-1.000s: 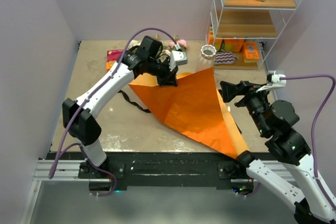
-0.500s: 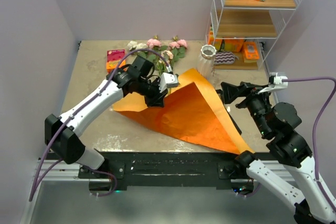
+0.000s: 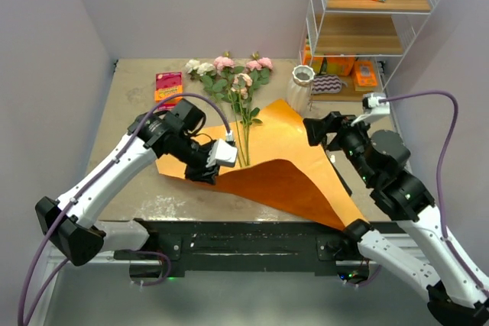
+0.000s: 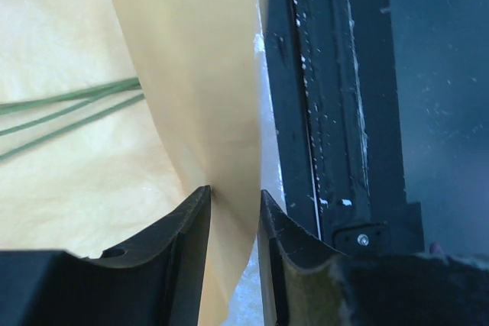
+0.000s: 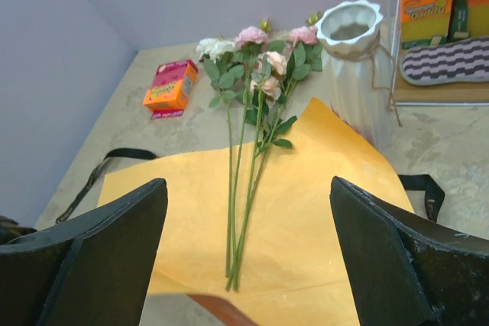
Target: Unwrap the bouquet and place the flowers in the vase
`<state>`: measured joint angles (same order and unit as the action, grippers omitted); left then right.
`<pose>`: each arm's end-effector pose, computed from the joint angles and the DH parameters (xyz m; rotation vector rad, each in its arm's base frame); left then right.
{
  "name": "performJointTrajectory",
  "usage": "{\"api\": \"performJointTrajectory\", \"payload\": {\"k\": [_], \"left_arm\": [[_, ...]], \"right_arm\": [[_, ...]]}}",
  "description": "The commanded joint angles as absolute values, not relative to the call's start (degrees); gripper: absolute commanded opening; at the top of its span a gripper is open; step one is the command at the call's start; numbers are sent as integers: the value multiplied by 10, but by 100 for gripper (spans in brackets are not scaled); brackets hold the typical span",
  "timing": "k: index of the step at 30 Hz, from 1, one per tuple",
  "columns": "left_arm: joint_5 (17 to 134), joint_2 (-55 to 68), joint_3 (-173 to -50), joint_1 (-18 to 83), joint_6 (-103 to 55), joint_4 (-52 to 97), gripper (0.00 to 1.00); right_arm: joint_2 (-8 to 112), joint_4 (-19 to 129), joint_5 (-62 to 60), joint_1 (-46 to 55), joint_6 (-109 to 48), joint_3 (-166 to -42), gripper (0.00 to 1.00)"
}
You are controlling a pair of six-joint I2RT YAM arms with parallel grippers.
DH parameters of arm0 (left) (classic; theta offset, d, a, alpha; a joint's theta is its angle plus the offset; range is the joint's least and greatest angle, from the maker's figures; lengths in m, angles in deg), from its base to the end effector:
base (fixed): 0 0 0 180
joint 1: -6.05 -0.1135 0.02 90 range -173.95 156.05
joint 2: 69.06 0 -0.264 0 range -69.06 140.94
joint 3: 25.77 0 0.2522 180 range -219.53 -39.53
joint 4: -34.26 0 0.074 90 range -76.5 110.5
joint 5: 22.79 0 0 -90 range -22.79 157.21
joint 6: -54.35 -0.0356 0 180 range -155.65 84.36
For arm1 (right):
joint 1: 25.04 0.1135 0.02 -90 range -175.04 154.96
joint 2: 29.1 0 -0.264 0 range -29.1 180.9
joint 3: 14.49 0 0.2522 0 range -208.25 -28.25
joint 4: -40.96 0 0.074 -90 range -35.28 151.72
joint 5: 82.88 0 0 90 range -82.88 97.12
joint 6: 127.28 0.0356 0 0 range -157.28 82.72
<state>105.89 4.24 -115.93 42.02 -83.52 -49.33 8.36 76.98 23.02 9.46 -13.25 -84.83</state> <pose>0.1696 -0.1506 0.3460 1.8423 1.7758 -0.8364 0.1129 0.0658 0.4051 0.0662 1.6514 0.5586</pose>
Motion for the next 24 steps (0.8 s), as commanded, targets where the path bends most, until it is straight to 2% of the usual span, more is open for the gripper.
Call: {"api": "performJointTrajectory", "payload": {"k": [1,7,9,10,12,13,15,16,19,24], "left_arm": [[1087,3,-1133,417,-900,-550,36],[1071,-62,-1134,417,-914,-549,34],[1067,-72,-1142,417,-906,-545,36],[1055,-80,-1146,417,-895,-537,41],[1034,-87,-1163,418,-854,-511,43],[1026,-94,-1171,418,-849,-506,51],[1011,-102,-1197,417,-820,-481,57],[997,-110,-1207,417,-810,-471,67],[968,-104,-1257,418,-749,-424,85],[892,-74,-1302,409,-613,-294,88]], "right_arm": [[125,725,194,97,-119,-841,90],[212,682,146,99,-114,-829,88],[238,670,130,103,-112,-824,87],[244,659,126,106,-110,-821,87],[256,653,134,135,-109,-812,85],[265,650,139,149,-109,-809,85],[274,652,167,203,-104,-800,85],[284,651,175,222,-101,-797,85],[299,655,214,297,-86,-786,85],[295,663,246,375,-55,-764,85]]}}
